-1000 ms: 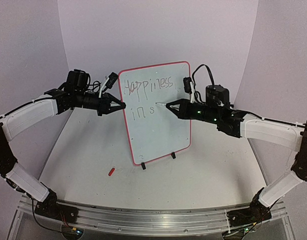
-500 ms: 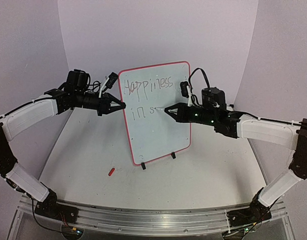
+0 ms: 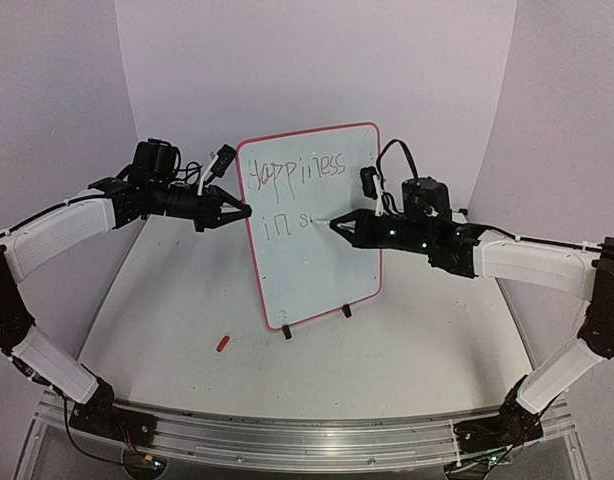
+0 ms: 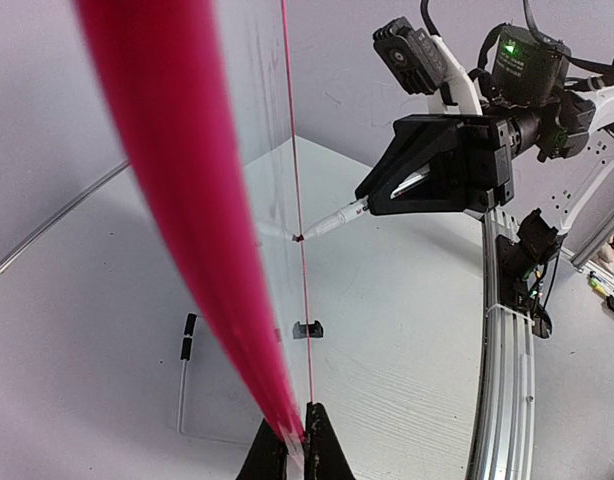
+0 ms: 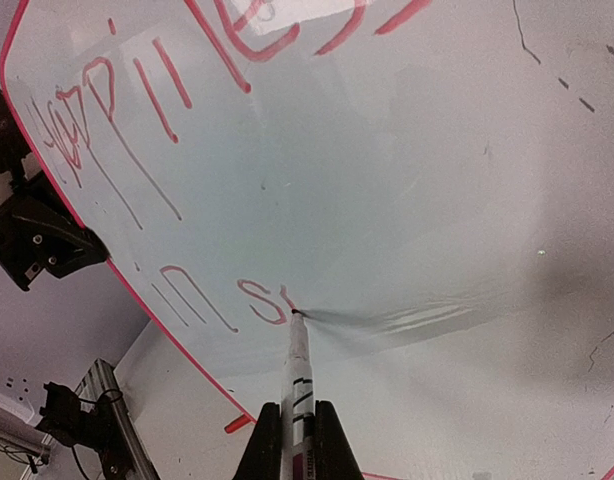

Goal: Write a sentence on the whiteboard
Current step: Write on the whiteboard with the whiteboard.

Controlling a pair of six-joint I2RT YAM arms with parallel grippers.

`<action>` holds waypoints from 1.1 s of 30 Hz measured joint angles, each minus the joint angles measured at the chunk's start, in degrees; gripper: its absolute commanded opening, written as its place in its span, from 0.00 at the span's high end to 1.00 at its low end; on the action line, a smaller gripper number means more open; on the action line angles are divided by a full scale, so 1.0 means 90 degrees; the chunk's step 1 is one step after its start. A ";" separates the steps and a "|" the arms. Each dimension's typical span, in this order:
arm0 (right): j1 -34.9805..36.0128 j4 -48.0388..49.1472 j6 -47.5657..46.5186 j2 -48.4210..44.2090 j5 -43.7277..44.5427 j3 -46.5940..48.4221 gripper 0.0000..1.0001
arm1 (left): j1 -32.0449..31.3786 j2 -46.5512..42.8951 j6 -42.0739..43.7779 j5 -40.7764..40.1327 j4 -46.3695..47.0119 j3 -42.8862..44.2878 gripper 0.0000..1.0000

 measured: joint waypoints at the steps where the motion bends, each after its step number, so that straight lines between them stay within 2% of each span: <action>1: 0.0000 -0.0005 0.0005 0.0000 0.0000 -0.0025 1.00 | 0.0000 0.0000 -0.0001 0.0000 0.0000 0.0000 1.00; 33: -0.0002 0.0007 -0.0077 -0.0198 -0.0219 0.0104 1.00 | -0.0018 0.0000 0.0021 0.0015 0.0005 0.0000 1.00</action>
